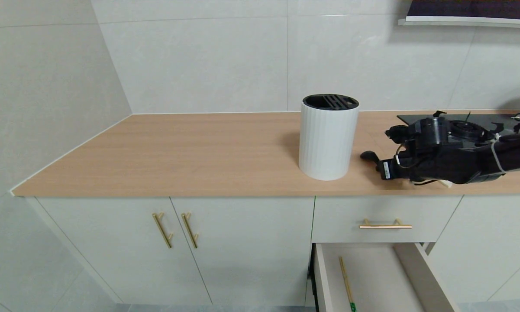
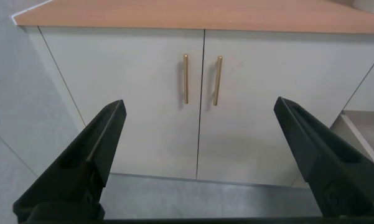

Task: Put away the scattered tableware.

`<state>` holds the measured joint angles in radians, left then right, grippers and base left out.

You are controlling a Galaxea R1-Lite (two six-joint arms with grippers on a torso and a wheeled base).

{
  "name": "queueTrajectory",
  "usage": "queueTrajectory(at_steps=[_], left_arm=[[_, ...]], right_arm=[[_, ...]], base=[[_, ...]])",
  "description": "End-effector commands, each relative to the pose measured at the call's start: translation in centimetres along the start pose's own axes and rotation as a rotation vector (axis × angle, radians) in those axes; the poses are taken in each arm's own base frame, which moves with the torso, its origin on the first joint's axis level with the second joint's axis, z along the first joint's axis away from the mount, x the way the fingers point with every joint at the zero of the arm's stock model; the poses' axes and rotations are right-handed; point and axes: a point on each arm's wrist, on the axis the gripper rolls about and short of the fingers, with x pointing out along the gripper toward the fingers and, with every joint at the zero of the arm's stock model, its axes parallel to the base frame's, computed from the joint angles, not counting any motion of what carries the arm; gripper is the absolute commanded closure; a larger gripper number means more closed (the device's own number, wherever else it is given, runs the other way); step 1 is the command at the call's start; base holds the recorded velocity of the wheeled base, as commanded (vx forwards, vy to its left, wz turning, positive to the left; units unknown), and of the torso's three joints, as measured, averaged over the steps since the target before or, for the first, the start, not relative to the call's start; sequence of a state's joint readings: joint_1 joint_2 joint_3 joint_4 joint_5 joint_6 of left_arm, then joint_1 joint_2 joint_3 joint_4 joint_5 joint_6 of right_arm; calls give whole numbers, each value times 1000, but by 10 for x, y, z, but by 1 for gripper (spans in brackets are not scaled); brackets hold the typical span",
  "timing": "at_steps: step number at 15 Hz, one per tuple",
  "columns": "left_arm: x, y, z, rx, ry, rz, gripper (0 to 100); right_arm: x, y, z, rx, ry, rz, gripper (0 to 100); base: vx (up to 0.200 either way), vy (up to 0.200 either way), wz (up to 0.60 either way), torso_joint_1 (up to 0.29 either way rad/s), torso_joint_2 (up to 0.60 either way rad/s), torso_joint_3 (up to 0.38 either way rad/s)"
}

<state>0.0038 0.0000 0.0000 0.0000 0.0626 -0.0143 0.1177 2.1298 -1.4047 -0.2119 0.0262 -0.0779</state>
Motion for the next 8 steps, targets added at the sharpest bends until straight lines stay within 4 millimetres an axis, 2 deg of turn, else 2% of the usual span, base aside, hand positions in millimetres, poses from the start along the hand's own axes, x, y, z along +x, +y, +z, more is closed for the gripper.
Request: queueTrajectory(at_steps=[1, 2, 3, 4, 5, 7, 8], left_arm=[[0, 0, 0, -1, 0, 1, 0], [0, 0, 0, -1, 0, 1, 0], [0, 0, 0, -1, 0, 1, 0], [0, 0, 0, -1, 0, 1, 0], [0, 0, 0, -1, 0, 1, 0], [0, 0, 0, 0, 0, 1, 0], [0, 0, 0, 0, 0, 1, 0]], right_arm=[[-66, 1, 19, 88, -60, -10, 100], [-92, 2, 18, 104, -50, -10, 100], [-126, 6, 8, 151, -8, -3, 100], [-130, 7, 7, 158, -1, -1, 100], [-157, 12, -8, 158, 74, -24, 100], [-175, 12, -25, 169, 131, -66, 100], [-188, 14, -41, 178, 154, -72, 100]], base=[[0, 0, 0, 0, 0, 0], [0, 0, 0, 0, 0, 0], [0, 0, 0, 0, 0, 0], [0, 0, 0, 0, 0, 0], [0, 0, 0, 0, 0, 0], [0, 0, 0, 0, 0, 0], [0, 0, 0, 0, 0, 0]])
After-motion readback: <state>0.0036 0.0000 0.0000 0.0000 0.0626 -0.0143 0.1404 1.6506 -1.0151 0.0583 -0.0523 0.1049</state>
